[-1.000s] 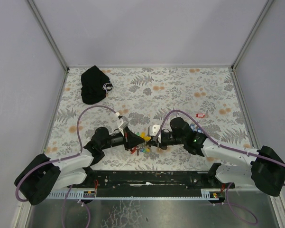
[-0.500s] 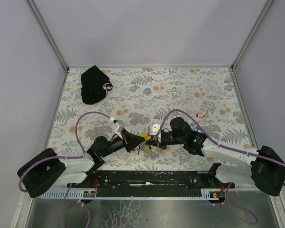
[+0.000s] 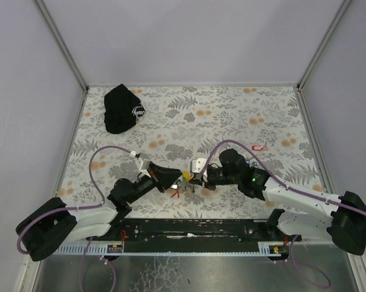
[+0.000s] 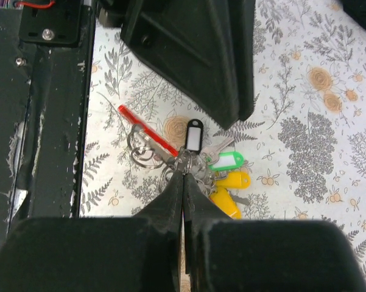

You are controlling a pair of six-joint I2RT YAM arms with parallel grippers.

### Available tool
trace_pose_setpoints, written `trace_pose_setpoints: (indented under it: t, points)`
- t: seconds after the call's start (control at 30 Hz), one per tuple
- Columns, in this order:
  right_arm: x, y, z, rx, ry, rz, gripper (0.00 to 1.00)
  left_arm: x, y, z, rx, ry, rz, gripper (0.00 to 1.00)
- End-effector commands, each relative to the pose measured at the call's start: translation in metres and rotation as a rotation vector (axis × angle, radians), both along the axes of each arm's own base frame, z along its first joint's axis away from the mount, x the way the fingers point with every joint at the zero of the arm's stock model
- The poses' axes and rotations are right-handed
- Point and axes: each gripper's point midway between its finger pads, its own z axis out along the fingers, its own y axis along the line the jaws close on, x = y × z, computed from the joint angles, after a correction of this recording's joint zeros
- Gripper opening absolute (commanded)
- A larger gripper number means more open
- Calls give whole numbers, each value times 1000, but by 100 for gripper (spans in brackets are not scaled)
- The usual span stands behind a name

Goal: Put the keys on the keyring

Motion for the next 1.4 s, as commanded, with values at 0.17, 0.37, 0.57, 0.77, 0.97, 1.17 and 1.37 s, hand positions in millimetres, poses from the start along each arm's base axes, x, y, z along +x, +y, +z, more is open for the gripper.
trace_pose_setpoints:
  t: [0.17, 0.37, 0.57, 0.77, 0.97, 1.17, 1.37]
  points:
    - [10, 6, 29, -58, -85, 30, 0, 8, 11, 12, 49, -73, 66, 28]
    - [14, 4, 27, -112, -113, 44, 0, -3, -2, 5, 186, -111, -87, 34]
    - [14, 1, 24, -119, -147, 62, 0, -6, -8, 1, 249, -154, -238, 36]
    - [13, 0, 21, -129, -147, 68, 0, -13, -18, -5, 292, -197, -358, 32]
    - [12, 0, 20, -130, -145, 75, 0, -19, -26, -14, 310, -191, -457, 26]
    - [11, 2, 19, -128, -142, 85, 0, -19, -30, -15, 313, -186, -483, 25]
    - [11, 2, 19, -128, -137, 89, 0, -19, -34, -17, 313, -181, -512, 22]
